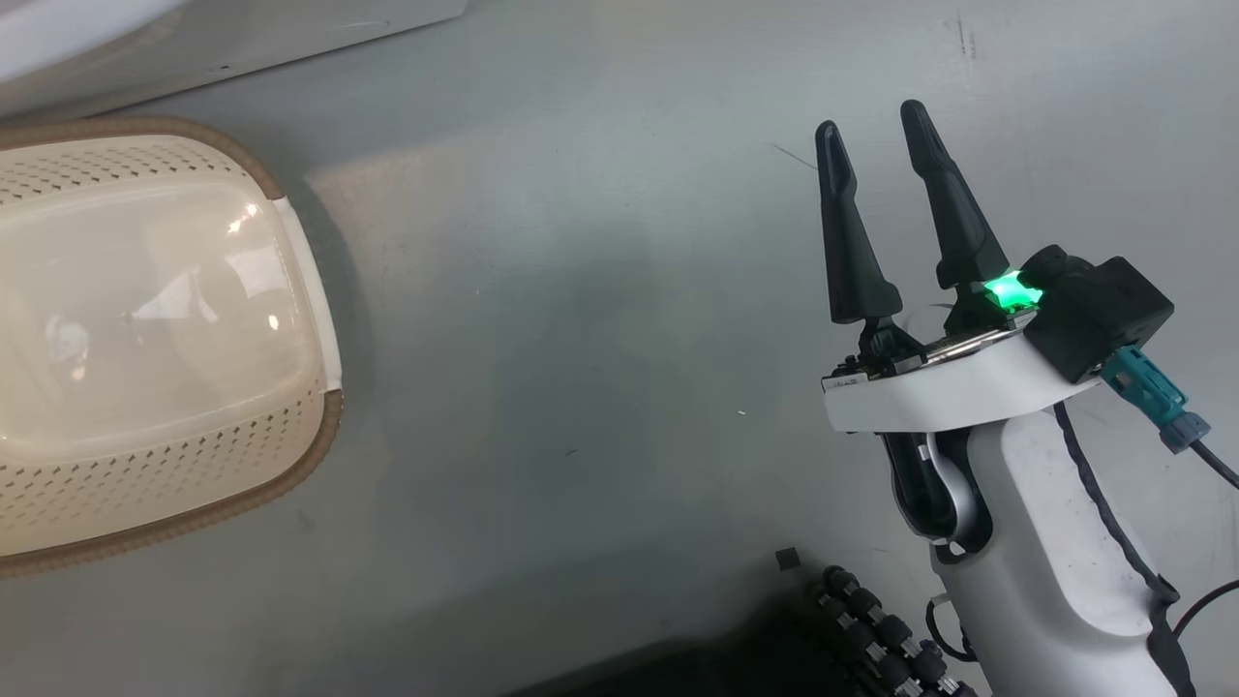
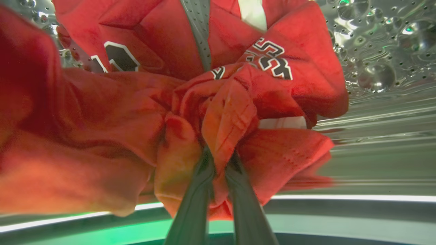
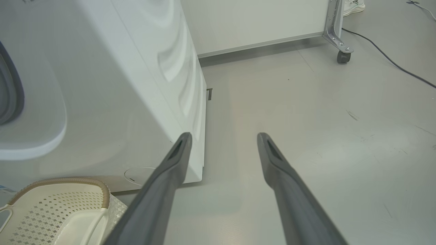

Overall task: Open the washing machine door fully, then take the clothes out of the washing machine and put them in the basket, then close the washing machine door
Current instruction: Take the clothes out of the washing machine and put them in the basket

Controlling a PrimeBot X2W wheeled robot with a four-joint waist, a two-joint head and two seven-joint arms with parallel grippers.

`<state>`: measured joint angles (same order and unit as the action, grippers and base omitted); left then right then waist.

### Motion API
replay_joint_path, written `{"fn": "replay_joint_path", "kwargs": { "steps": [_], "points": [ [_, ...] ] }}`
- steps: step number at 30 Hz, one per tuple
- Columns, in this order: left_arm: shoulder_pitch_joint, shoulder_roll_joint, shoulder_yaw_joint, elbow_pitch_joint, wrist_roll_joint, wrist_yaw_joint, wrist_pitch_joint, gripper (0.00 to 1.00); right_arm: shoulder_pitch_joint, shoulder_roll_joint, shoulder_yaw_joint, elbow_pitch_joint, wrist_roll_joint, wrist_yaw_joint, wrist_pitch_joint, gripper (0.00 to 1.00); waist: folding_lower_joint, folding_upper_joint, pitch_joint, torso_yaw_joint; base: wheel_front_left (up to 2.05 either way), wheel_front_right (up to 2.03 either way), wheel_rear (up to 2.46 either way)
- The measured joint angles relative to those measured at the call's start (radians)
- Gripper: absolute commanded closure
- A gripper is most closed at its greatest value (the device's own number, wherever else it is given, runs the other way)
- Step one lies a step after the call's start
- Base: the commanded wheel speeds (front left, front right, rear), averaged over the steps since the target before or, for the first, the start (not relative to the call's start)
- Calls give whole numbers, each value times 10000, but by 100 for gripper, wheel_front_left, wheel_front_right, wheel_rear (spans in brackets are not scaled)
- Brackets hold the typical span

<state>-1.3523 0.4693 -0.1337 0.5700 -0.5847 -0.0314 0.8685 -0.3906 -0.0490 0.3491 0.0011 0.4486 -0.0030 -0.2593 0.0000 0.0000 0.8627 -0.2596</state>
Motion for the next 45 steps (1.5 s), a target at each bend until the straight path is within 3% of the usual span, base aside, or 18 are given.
{"fn": "replay_joint_path", "kwargs": {
  "steps": [23, 45],
  "points": [
    [834, -621, -174, -337, -138, -709, -1977, 100, -101, -4, -514, 334, -644, 17, 0, 0, 0, 0, -656, 735, 0, 0, 0],
    [3384, -1488, -261, -1133, -405, -884, -5728, 100, 590, -8, -941, 652, -1283, 224, 0, 0, 0, 0, -2139, 1592, 0, 0, 0]
  ]
}}
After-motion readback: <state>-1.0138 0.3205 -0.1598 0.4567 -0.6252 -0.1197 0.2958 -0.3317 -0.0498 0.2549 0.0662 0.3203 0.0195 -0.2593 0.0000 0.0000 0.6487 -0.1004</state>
